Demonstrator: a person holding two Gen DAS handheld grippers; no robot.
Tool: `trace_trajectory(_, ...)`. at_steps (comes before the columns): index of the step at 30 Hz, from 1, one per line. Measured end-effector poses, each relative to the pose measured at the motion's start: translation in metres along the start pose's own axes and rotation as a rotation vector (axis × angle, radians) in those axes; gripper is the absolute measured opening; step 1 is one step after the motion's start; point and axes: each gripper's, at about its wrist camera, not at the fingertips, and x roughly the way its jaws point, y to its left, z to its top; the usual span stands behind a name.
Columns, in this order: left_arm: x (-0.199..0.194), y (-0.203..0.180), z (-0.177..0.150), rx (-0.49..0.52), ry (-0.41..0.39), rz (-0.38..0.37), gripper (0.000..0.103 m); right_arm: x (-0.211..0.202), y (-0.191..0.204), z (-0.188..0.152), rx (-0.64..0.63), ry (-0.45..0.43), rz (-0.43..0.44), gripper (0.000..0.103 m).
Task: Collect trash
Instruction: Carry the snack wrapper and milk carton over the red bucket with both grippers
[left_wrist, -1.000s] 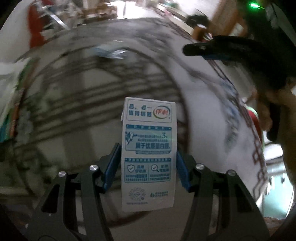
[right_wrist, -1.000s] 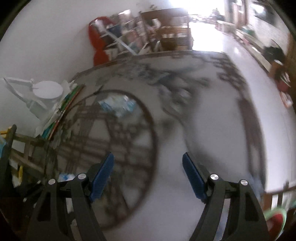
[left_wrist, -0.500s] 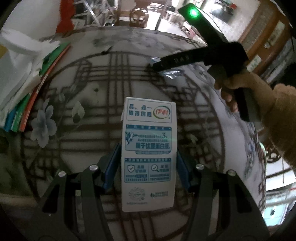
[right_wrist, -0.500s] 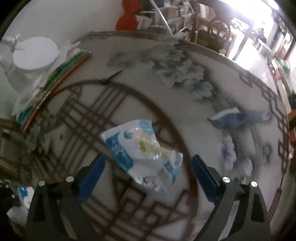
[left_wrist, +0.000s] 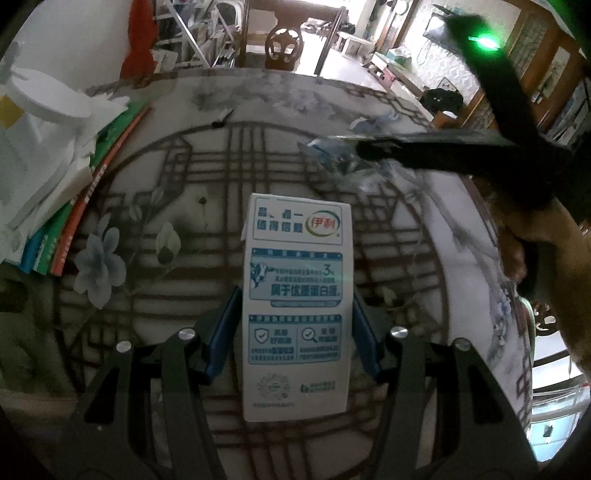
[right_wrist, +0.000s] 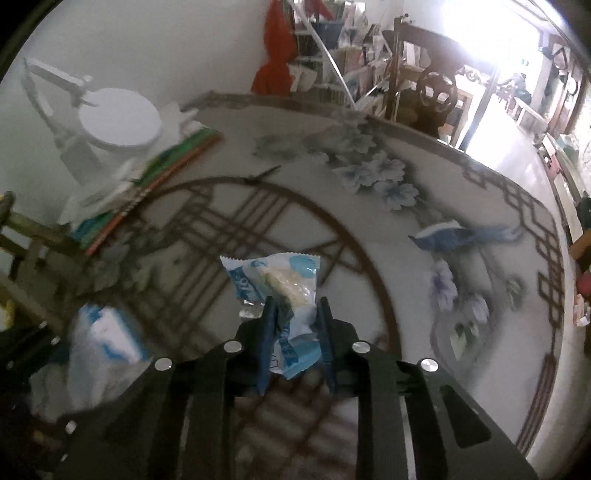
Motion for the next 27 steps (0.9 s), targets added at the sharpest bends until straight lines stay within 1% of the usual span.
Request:
trace_trajectory(4, -0.013, -0.013, -0.001, 0.022, -0.024, -0.013, 0.054, -0.042, 0.012, -0.027, 0.037, -0.044, 0.011, 0.021)
trace_trajectory(8, -0.024, -0.027, -0.004, 0.053, -0.042, -0.029, 0.054, -0.08, 0.016, -0.06, 0.117, -0.076, 0.004, 0.021)
trace_trajectory(17, -0.045, -0.064, -0.018, 0.131, -0.056, -0.072, 0.054, -0.142, 0.007, -0.148, 0.374, -0.12, -0.056, 0.021)
trace_trajectory(21, -0.05, -0.089, -0.025, 0.181, -0.052, -0.107, 0.054, -0.169, 0.008, -0.181, 0.46, -0.166, -0.093, 0.022)
trace_trajectory(24, -0.054, -0.104, -0.027, 0.198, -0.044, -0.152, 0.054, -0.187, 0.008, -0.201, 0.522, -0.209, -0.108, 0.021)
trace_trajectory(27, -0.062, -0.127, -0.03, 0.249, -0.06, -0.181, 0.054, -0.201, 0.006, -0.219, 0.576, -0.235, -0.126, 0.022)
